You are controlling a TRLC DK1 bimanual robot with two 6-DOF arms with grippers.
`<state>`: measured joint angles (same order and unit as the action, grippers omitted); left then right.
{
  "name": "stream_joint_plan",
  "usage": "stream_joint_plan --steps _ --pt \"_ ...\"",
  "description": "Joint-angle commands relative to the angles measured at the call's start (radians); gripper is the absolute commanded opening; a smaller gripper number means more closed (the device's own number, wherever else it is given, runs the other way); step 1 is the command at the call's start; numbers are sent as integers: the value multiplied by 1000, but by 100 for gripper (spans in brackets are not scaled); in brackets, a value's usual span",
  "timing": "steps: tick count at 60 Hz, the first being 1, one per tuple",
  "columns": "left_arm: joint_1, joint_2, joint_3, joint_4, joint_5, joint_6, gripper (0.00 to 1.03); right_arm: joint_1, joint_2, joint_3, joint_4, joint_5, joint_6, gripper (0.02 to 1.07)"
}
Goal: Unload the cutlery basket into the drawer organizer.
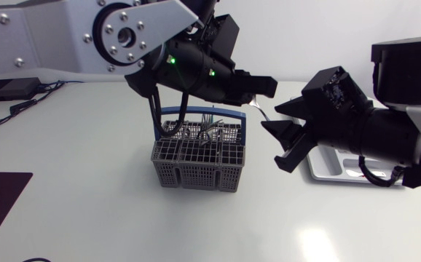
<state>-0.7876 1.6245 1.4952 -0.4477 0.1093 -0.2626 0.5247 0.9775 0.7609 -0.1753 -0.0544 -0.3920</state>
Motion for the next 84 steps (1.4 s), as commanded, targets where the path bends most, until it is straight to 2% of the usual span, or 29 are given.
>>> stream_joint_plan --steps 1,6,20,25,56,59,61,62,63,64,65,72,76,84 --pt "-7 18 36 -3 15 -21 3 12 23 32 17 7 22 35" --pt "-9 18 37 -5 21 -21 3 12 38 38 20 7 22 28" --pt "-13 14 33 -14 32 -20 3 14 72 48 30 1 19 27" --pt "-12 8 28 -14 33 -18 3 17 81 52 30 1 19 20" --pt "-7 -11 8 -13 33 -15 4 49 92 46 -18 -15 2 8" --pt "-6 -12 11 -13 33 -17 8 49 87 43 -23 -18 -2 8" --pt "-1 -12 16 -13 33 -18 22 49 79 40 -29 -24 -4 8" --pt "1 -12 17 -13 33 -18 24 49 76 38 -33 -28 -4 8" --pt "4 -14 20 -14 33 -20 35 49 75 38 -38 -32 -5 8" --pt "4 -14 20 -14 33 -20 38 49 72 37 -41 -32 -5 8" --pt "7 -15 22 -14 33 -20 49 47 67 35 -47 -35 -10 8" --pt "21 -32 27 -14 33 -20 81 35 38 17 -76 -53 -25 8" --pt "39 -51 28 -13 33 -17 87 11 13 0 -96 -78 -44 8" --pt "93 -91 33 -20 33 11 88 -106 -40 -40 -145 -185 -108 8"
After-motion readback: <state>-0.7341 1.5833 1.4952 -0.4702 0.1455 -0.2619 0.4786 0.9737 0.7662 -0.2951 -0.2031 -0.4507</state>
